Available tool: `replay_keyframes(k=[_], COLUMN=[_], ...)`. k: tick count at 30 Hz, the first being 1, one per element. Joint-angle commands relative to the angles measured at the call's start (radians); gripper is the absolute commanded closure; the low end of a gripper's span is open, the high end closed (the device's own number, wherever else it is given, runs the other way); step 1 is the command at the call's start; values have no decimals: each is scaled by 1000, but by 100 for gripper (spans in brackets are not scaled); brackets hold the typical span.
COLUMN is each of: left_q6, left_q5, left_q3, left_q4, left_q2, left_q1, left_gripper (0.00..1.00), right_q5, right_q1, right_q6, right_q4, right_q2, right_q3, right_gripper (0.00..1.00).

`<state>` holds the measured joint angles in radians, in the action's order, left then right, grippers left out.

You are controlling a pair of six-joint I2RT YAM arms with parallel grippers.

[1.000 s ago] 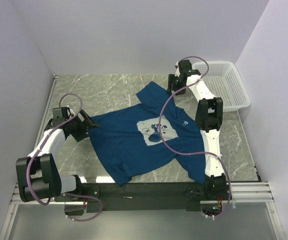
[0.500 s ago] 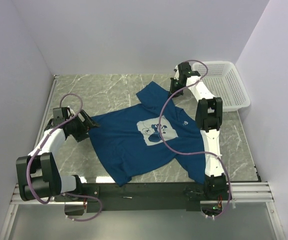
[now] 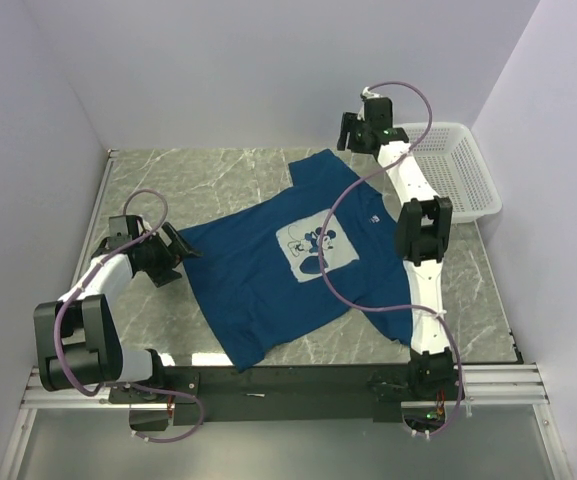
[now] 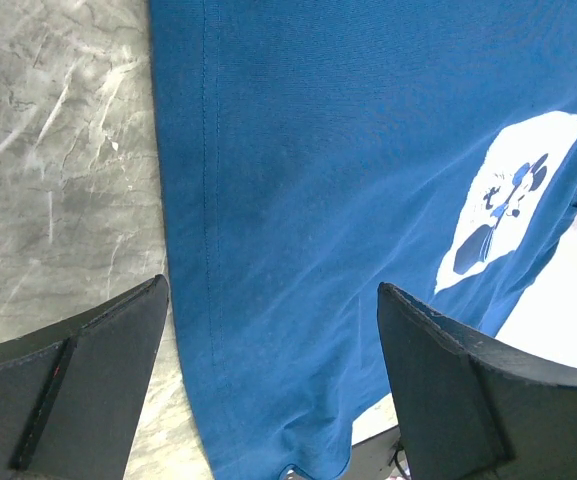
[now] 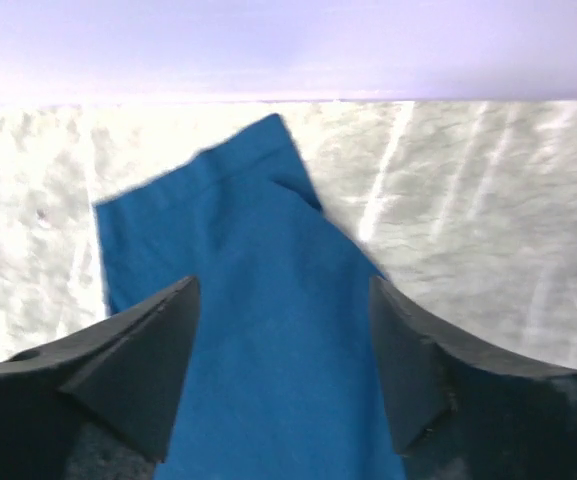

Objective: Fold and stack the t-shirts
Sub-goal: Flatten the tshirt out

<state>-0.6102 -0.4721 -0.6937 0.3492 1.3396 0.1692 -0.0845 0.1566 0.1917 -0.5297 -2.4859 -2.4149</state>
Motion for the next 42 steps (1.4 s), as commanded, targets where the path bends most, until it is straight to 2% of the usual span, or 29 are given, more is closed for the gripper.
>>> replay_keyframes(k=[1, 3, 4, 5, 6, 7, 8, 10, 11, 12, 14, 17, 19, 22, 25, 26, 28, 32, 34, 37, 38, 40, 41, 42], left_q6=[4, -32, -48, -71, -82, -91, -105, -121, -143, -152, -189, -249, -290, -474, -600, -676, -733, -821, -830, -815, -809, -804, -798, -789], left_q5=[-3, -11, -11, -10, -2, 15, 45, 72, 81, 79, 72, 63, 61, 162, 240, 253, 273, 346, 365, 374, 374, 371, 369, 350], left_q3=[-1, 14, 26, 33, 36, 36, 36, 42, 46, 52, 69, 98, 124, 160, 203, 215, 241, 197, 154, 112, 109, 120, 126, 137], left_q4=[-18, -23, -13, -6, 7, 40, 57, 91, 100, 102, 111, 126, 137, 216, 229, 223, 191, 232, 261, 315, 315, 306, 303, 298], left_q2=[-20, -34, -37, -39, -39, -39, -36, -42, -52, -65, -118, -213, -255, -348, -390, -402, -398, -259, -197, -93, -62, -48, -40, -37], left_q1=[0, 0, -2, -7, -8, -13, -29, -49, -72, -83, -126, -210, -259, -434, -539, -612, -678, -850, -902, -968, -993, -1008, -1014, -1016], left_gripper=[9, 10, 10, 10, 11, 12, 14, 17, 17, 17, 18, 18, 18, 18, 19, 20, 24, 29, 30, 41, 49, 58, 69, 76], right_q5=[19, -128, -325, -425, -514, -603, -697, -724, -674, -632, -540, -468, -436, -381, -284, -259, -215, -167, -172, -178, -178, -167, -161, -146], right_q1=[-19, -28, -31, -31, -31, -26, -26, -26, -26, -26, -26, -23, -3, 37, 72, 81, 90, 92, 89, 90, 90, 90, 90, 92], right_q6=[-116, -235, -387, -481, -594, -847, -971, -1288, -1342, -1382, -1397, -1416, -1366, -1277, -1183, -1161, -1112, -1069, -1058, -1045, -1042, -1040, -1043, -1057], right_q4=[36, 13, -34, -73, -208, -275, -338, -488, -496, -501, -474, -523, -518, -454, -356, -327, -254, -208, -196, -178, -173, -162, -158, -148], right_q2=[152, 289, 397, 454, 511, 569, 691, 885, 951, 1016, 1182, 1362, 1467, 1551, 1558, 1552, 1535, 1483, 1477, 1470, 1464, 1441, 1432, 1424], right_q3=[87, 262, 330, 470, 541, 615, 775, 952, 1117, 1199, 1391, 1570, 1643, 1775, 1835, 1864, 1880, 1870, 1866, 1858, 1858, 1857, 1860, 1861], right_gripper=[24, 23, 22, 22, 22, 23, 23, 23, 23, 23, 23, 23, 23, 24, 24, 25, 25, 25, 25, 25, 25, 25, 25, 25])
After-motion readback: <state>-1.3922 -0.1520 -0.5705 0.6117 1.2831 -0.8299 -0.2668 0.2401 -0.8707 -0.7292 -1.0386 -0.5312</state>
